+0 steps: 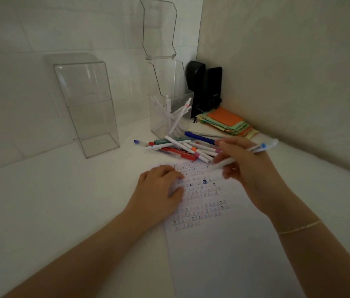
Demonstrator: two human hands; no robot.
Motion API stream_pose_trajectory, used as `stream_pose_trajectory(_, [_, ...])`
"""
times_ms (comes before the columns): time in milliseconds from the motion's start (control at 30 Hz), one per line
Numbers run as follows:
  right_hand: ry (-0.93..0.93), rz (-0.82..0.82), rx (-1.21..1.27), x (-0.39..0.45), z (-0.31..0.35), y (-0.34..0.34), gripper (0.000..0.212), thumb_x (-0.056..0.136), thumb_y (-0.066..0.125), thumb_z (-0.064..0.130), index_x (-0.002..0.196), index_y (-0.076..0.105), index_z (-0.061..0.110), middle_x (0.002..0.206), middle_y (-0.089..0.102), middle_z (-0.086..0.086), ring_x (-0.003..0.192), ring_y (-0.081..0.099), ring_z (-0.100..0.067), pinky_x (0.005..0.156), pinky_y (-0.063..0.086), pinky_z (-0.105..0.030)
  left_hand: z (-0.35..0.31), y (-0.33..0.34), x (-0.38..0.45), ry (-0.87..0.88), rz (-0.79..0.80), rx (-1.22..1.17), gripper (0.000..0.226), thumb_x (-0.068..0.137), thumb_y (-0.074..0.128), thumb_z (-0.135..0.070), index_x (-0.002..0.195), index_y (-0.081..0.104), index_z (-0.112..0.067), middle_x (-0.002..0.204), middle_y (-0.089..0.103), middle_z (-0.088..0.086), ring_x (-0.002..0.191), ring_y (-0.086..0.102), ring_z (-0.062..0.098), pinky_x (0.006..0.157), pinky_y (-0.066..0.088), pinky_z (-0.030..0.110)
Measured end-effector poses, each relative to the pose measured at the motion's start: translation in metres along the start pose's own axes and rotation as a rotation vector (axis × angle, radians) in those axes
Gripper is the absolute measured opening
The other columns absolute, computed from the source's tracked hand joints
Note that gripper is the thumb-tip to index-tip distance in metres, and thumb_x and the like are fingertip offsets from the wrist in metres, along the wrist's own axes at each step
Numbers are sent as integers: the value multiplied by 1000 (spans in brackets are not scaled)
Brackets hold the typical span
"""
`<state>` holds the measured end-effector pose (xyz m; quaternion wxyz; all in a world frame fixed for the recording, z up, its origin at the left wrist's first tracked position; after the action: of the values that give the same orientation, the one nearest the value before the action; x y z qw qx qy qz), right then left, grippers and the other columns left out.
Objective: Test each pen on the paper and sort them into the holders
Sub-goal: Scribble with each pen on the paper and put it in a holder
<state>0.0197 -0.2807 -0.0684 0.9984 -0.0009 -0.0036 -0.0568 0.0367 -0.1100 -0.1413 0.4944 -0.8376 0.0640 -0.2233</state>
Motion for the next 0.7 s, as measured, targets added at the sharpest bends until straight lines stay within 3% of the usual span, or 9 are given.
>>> stream_pose_trajectory(67, [115,76,8,-7,-15,10,15,90,59,14,101,62,5,85,70,-12,74,69,-25,67,59,-31,1,0,1,-6,7,-1,33,90,51,-36,123,53,-31,138,42,-7,129,35,11,110,17,29])
stream_pose_trajectory(133, [156,102,-41,-11,-28,16,14,84,66,9,93,61,1,83,71,-14,74,70,-25,70,60,-32,1,1,1,-8,22,-7,33,91,50,-34,124,53,-29,141,41,-6,132,32,11,113,14,30])
stream_pose_trajectory(267, [115,31,-173,-20,-49,16,24,84,67,21,74,59,1,63,63,-11,45,52,-14,49,47,-25,-3,3,-1,17,60,39,33,95,41,-33,127,45,-27,145,36,-7,137,25,10,113,8,28])
stream_pose_trajectory(367, [112,33,-78,-25,-59,20,24,89,61,14,70,59,0,59,64,-13,44,55,-17,46,49,-27,-5,6,-3,19,99,111,37,98,32,-34,133,37,-27,150,28,-4,140,17,12,114,3,30])
stream_pose_trajectory(433, [72,-8,-191,-28,-63,19,24,87,62,11,71,59,-5,54,64,-11,43,58,-14,46,50,-22,-5,9,-3,8,133,150,41,99,27,-36,138,30,-27,154,20,-1,143,11,13,115,1,34])
stream_pose_trajectory(533, [7,-133,-385,-30,-66,11,30,87,62,9,68,55,-14,41,55,-6,30,46,-5,36,40,-14,-4,12,-4,1,173,203,47,100,22,-37,145,20,-25,157,13,1,144,6,13,116,-1,35])
stream_pose_trajectory(700, [-11,-239,-431,-30,-68,4,27,85,61,5,60,55,-2,44,49,-9,28,42,-5,34,38,-12,-2,16,-3,8,200,234,50,100,20,-38,148,15,-24,157,10,1,144,4,13,115,-1,35])
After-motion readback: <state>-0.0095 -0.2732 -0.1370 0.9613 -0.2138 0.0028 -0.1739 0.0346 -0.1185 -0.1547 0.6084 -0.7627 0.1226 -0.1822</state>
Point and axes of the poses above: each hand's wrist, its own x-axis towards the middle knuckle, its own y-axis out of the palm, z = x × y, the point moved 6 cm from there along x, towards the middle knuckle
